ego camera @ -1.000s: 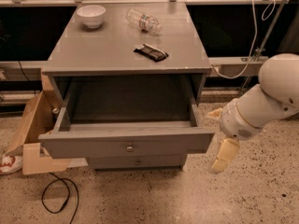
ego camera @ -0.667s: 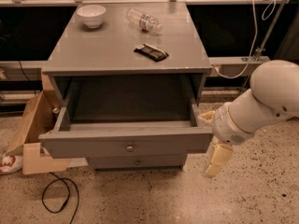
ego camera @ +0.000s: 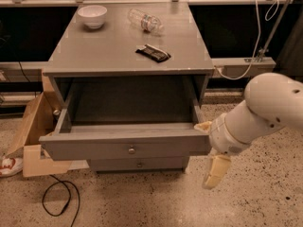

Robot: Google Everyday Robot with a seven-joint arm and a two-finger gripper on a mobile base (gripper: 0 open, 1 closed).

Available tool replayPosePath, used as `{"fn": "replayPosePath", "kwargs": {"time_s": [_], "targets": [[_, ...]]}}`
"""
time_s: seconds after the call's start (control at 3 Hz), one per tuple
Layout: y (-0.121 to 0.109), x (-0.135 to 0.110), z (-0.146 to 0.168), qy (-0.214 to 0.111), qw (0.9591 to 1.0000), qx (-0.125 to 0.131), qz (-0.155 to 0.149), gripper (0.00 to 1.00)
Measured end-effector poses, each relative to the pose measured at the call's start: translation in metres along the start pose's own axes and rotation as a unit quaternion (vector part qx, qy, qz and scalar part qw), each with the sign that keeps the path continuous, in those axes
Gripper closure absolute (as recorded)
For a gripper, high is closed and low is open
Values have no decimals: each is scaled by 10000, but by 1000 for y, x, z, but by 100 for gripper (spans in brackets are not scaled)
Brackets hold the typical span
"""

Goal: Close top drawer

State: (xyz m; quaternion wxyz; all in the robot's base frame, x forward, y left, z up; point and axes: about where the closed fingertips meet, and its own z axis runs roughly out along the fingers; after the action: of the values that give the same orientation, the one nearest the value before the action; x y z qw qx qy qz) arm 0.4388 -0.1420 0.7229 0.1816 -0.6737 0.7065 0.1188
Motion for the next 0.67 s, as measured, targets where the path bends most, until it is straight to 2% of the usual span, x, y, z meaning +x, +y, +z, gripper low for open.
{"fn": "replayPosePath", "kwargs": {"time_s": [0.33,0.67], "targets": [[21,2,40,-93,9991,-312,-262,19],[18,11,80,-121,9987,-397,-287,42]]}}
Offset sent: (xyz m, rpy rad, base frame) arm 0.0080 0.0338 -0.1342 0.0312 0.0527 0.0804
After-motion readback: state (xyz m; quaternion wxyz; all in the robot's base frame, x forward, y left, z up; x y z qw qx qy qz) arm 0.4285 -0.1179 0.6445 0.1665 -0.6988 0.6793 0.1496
